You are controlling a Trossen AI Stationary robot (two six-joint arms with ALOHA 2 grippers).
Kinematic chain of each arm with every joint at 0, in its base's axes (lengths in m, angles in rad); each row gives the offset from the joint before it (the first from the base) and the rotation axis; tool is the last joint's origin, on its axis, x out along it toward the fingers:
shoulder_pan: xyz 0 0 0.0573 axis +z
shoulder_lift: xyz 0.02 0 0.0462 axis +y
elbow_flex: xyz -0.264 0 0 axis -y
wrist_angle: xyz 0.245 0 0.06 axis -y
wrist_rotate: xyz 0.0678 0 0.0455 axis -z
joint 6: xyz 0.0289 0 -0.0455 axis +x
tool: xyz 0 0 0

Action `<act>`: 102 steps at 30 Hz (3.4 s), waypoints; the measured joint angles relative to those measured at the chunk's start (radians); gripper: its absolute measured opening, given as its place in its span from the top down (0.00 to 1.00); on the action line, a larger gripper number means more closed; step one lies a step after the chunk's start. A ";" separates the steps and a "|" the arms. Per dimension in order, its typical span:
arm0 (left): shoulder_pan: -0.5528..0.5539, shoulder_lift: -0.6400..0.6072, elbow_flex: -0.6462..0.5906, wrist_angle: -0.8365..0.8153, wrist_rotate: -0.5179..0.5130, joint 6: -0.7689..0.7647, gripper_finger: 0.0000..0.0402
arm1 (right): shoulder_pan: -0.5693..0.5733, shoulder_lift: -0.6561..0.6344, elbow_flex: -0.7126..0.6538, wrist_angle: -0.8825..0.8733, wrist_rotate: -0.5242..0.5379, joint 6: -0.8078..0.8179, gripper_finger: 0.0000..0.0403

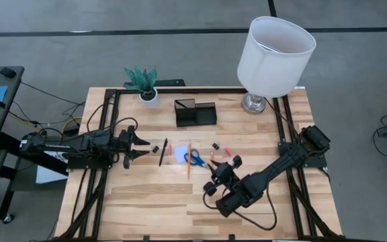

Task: Pick and place office supplies into organizer
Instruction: Put the pen into the desk organizer

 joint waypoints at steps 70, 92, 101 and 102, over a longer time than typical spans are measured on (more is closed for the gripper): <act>-0.057 0.516 0.007 0.572 -0.942 -0.020 0.34 | -0.475 -0.137 -0.001 -0.877 0.370 0.070 0.81; -0.129 0.680 0.245 0.210 -0.595 -0.211 0.34 | -0.049 -0.377 -0.001 -0.878 0.287 -0.175 0.81; -0.234 0.891 0.321 0.218 -0.837 -0.295 0.34 | -0.024 -0.365 -0.002 -0.878 0.284 -0.217 0.81; -0.234 0.906 0.324 0.219 -0.839 -0.321 0.34 | -0.024 -0.365 -0.002 -0.878 0.285 -0.218 0.81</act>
